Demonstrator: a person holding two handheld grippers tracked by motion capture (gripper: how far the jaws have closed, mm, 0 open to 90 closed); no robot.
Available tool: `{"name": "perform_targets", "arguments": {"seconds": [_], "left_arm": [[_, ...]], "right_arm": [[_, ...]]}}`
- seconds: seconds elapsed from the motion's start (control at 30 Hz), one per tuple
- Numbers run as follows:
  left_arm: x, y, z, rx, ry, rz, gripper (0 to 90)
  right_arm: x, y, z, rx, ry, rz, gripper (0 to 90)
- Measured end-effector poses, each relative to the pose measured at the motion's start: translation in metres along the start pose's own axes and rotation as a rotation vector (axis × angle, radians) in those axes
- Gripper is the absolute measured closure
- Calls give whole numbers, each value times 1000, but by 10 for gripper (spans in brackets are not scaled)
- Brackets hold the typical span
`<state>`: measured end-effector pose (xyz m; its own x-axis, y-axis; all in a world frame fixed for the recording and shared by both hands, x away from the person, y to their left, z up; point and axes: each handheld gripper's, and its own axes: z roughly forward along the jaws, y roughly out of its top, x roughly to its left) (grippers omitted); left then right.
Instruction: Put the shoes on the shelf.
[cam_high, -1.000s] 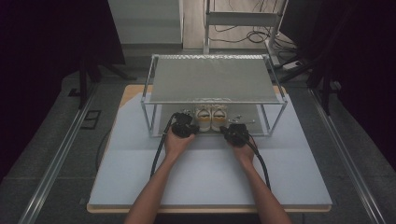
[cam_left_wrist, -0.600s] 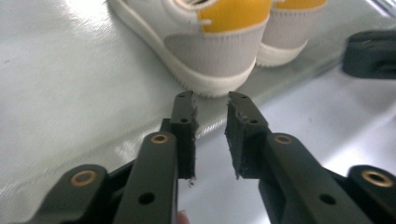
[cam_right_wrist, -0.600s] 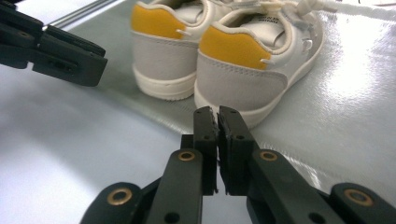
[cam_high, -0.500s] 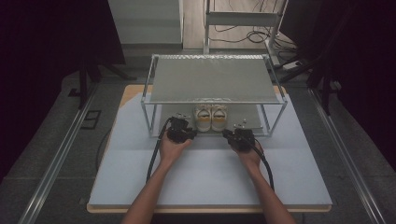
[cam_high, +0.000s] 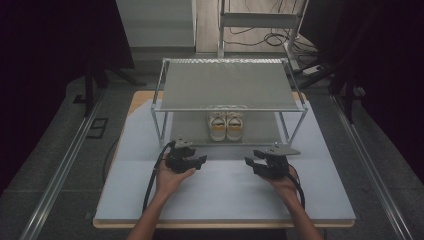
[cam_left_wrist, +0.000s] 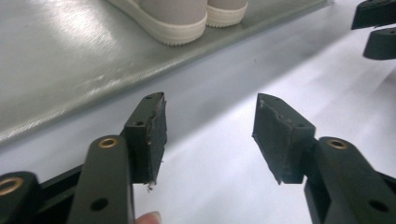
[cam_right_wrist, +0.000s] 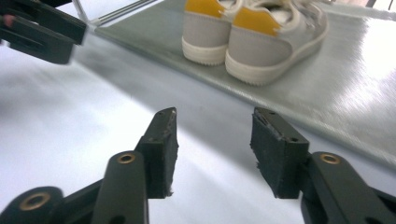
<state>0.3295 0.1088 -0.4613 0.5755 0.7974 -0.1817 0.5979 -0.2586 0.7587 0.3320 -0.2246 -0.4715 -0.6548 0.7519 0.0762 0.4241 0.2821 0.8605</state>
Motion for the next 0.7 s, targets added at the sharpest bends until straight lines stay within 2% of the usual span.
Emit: {"name": "perform_targets", "arguments": {"seconds": [0.03, 0.13, 0.23, 0.43, 0.6, 0.7], "left_arm": [[0, 0, 0, 0, 0, 0, 430], [3, -16, -18, -17, 7, -4, 419], [6, -25, -26, -18, 15, -7, 411], [18, -52, -44, -12, 48, -34, 394], [22, -58, -50, -12, 64, -47, 389], [22, -58, -52, -22, 58, -57, 389]], "right_arm": [[0, 0, 0, 0, 0, 0, 493], [-4, -13, -16, 3, -7, 12, 473], [-6, -20, -23, 9, -20, 14, 465], [-21, -40, -47, 18, -60, 55, 455], [-30, -48, -57, 6, -86, 87, 455], [-31, -49, -58, 4, -91, 84, 455]]}}
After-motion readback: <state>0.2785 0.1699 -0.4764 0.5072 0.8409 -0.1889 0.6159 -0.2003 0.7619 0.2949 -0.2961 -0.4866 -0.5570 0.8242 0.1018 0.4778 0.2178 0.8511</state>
